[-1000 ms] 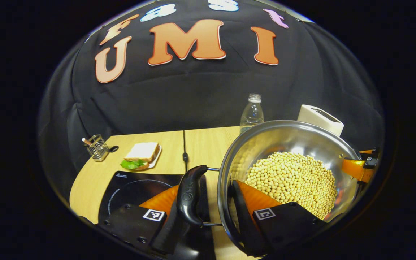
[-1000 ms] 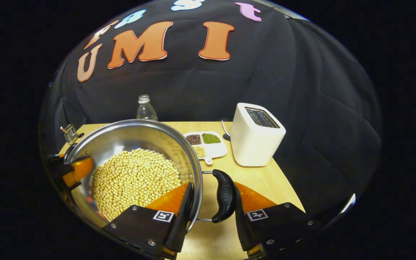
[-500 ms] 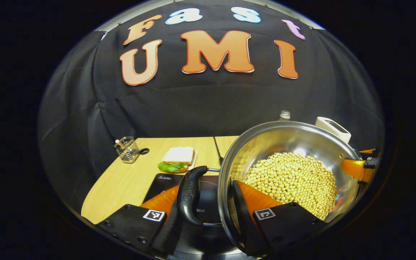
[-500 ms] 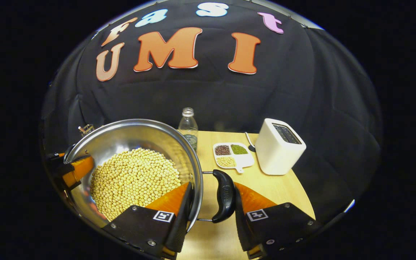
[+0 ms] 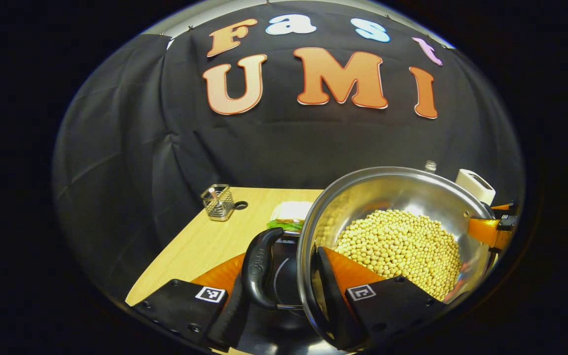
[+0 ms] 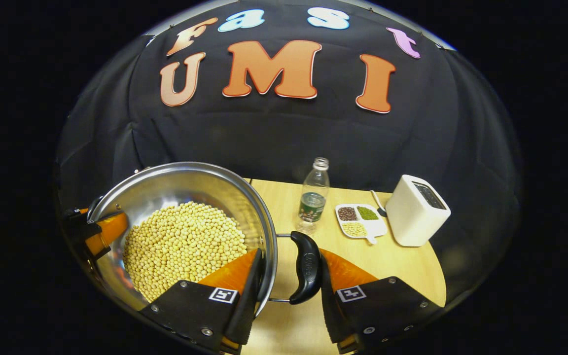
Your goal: First push the handle of the pot to place it horizontally, then grasp the pot with both hands and set it on the induction cooktop.
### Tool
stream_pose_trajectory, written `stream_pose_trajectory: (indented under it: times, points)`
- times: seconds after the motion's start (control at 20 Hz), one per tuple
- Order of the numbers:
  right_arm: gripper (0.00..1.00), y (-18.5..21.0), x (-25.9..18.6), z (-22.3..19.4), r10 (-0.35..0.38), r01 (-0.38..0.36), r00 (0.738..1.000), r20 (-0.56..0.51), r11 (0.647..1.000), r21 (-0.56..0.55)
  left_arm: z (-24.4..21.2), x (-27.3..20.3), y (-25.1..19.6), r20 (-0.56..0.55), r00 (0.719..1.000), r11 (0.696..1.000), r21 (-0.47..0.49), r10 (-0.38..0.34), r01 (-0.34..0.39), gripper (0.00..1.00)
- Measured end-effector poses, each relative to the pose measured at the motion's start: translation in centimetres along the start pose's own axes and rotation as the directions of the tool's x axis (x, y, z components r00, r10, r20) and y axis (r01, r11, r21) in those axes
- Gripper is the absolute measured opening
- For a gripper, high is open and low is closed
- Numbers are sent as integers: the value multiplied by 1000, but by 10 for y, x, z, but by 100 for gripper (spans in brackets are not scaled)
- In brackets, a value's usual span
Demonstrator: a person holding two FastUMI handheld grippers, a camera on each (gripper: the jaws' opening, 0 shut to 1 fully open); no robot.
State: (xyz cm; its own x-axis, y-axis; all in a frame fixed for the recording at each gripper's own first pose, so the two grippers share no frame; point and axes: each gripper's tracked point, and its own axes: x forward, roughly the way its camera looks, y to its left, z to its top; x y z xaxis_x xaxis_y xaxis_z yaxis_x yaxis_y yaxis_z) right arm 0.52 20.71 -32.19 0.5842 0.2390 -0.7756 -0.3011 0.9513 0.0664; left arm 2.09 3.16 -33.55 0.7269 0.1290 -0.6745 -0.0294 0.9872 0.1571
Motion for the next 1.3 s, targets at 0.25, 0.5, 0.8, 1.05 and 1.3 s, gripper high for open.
stream_pose_trajectory:
  times: [0.25, 0.5, 0.8, 1.05, 1.3]
  points:
    - [59, 39, 14, -4, 32, -33, 999, -18, 999, -21, -16, 9, 38, -16, 999, 999, -14, 38, -38, 78]
    - [59, 64, 34, -17, 50, -51, 997, -53, 998, -24, -34, 26, 59, -45, 997, 998, -16, 59, -60, 72]
    - [59, 73, 58, -24, 44, -46, 996, -82, 999, -28, -51, 49, 63, -71, 996, 998, -20, 58, -60, 75]
    - [59, 79, 77, -35, 34, -38, 994, -104, 999, -34, -67, 68, 62, -105, 993, 998, -37, 46, -50, 76]
    - [59, 79, 88, -44, 38, -39, 990, -134, 999, -4, -72, 84, 59, -124, 991, 998, -43, 40, -45, 73]
